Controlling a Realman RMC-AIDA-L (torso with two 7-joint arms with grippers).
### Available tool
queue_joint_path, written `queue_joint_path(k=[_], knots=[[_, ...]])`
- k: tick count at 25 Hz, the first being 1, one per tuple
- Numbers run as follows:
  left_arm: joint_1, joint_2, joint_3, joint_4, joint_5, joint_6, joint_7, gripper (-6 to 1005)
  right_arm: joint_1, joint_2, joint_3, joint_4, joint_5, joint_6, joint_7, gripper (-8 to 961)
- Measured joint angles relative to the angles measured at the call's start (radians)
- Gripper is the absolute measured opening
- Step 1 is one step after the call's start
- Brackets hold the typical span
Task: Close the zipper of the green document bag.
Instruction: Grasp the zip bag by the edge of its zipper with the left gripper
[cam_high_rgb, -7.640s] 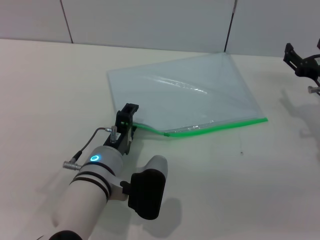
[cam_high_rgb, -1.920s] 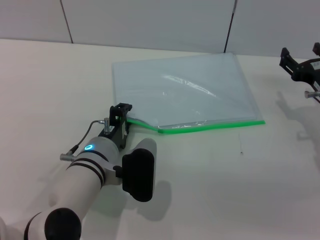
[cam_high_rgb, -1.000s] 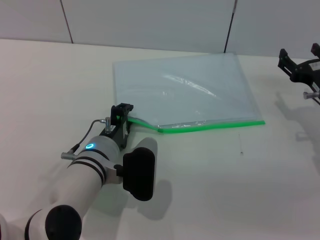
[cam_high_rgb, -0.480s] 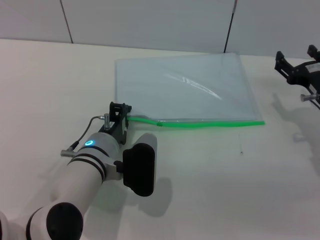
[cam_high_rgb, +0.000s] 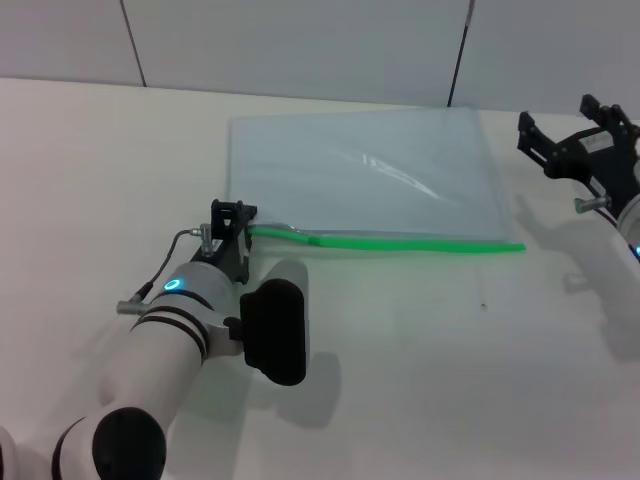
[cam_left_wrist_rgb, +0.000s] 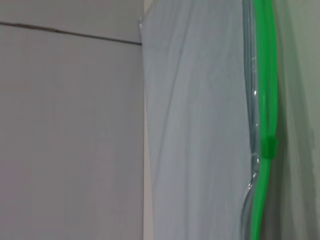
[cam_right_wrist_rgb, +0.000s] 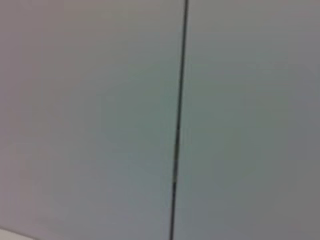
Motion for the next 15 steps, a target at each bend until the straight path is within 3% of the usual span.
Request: queue_joint_path(k=[8,15], knots=[[0.017,0.004,0.0,-0.028,0.129,0.093,-0.193,58,0.0,-0.005,-0.115,0.03,-0.001,-0.012,0.003,861],[0.031,0.004,0.0,-0.029,0.161,0.152,-0.288,54,-0.015,-0.008,-0.303,0.057,-0.002,-0.216,0.004,861]])
